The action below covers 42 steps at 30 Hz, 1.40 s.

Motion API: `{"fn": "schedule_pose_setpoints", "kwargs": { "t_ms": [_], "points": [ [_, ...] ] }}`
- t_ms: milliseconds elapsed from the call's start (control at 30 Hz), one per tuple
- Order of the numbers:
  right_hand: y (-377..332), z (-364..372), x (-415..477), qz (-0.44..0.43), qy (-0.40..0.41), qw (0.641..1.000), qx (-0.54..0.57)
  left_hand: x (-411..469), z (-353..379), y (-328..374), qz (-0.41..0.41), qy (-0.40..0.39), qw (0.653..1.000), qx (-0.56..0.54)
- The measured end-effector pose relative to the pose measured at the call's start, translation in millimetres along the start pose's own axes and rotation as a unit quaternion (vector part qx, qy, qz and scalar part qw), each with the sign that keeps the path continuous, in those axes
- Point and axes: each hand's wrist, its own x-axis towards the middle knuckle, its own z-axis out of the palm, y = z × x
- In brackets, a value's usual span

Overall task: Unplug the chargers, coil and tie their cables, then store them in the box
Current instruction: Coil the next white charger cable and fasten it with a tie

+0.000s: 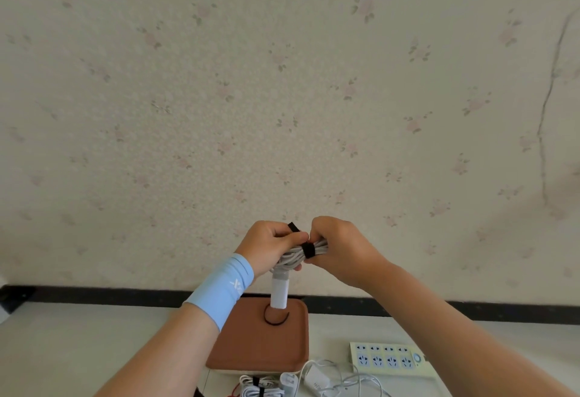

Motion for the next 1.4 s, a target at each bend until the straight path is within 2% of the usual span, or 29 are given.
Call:
{"fn": "schedule_pose_setpoints", "kwargs": {
  "t_ms": [100, 200, 300, 400, 467, 533, 600, 667, 800, 1000, 1167, 1233, 1400],
  "points": [
    [4.7, 2.4, 1.8, -0.046, 0.064, 0.997, -0.017, 1.1, 3.8, 0.9, 0.002, 0.023, 0.999, -0.024],
    [3.1, 3.5, 1.6, -0.050, 0.077, 0.994, -0.052, 2.6, 2.8, 0.3, -0.013, 0.022, 0.999, -0.020],
    [-6.0, 0.1, -2.2, 0.056, 0.008, 0.996, -0.070, 4.4, 1.6, -1.5, -0.017, 0.053, 0.998, -0.010],
    [-7.7, -7.1, -3.0, 0.169, -0.104, 0.980, 0.010, 8.5, -2.7, -7.2, -0.007, 0.079, 0.997, 0.023],
    [-6.0, -13.0, -0.4, 0.244, -0.143, 0.953, 0.109, 12.6, -6.5, -10.7, 0.004, 0.090, 0.995, 0.045],
    [-5.2, -16.8, 1.6, 0.330, -0.157, 0.906, 0.212, 14.2, -6.6, -12.1, 0.023, 0.089, 0.993, 0.069],
    [-5.2, -17.2, 2.0, 0.375, -0.164, 0.859, 0.306, 12.2, -2.3, -11.4, 0.045, 0.070, 0.992, 0.098],
    [-2.5, -14.2, 2.2, 0.376, -0.139, 0.833, 0.382, 11.0, 1.7, -11.5, 0.049, 0.047, 0.991, 0.111],
    [3.1, -11.5, 4.4, 0.337, -0.091, 0.823, 0.448, 11.7, 3.9, -14.5, 0.009, 0.026, 0.997, 0.067],
    [4.7, -14.7, 3.6, 0.285, -0.094, 0.838, 0.456, 13.1, 4.4, -13.9, -0.025, 0.057, 0.998, -0.001],
    [4.8, -11.8, 0.7, 0.238, -0.106, 0.882, 0.394, 13.2, -1.3, -18.3, -0.088, -0.001, 0.995, -0.047],
    [4.3, -10.5, 1.0, 0.231, -0.103, 0.885, 0.391, 13.0, -2.3, -18.5, -0.083, 0.007, 0.996, -0.044],
    [3.9, -14.1, 5.1, 0.224, -0.086, 0.881, 0.408, 11.0, 4.6, -12.1, -0.018, 0.085, 0.995, -0.039]
  ]
}}
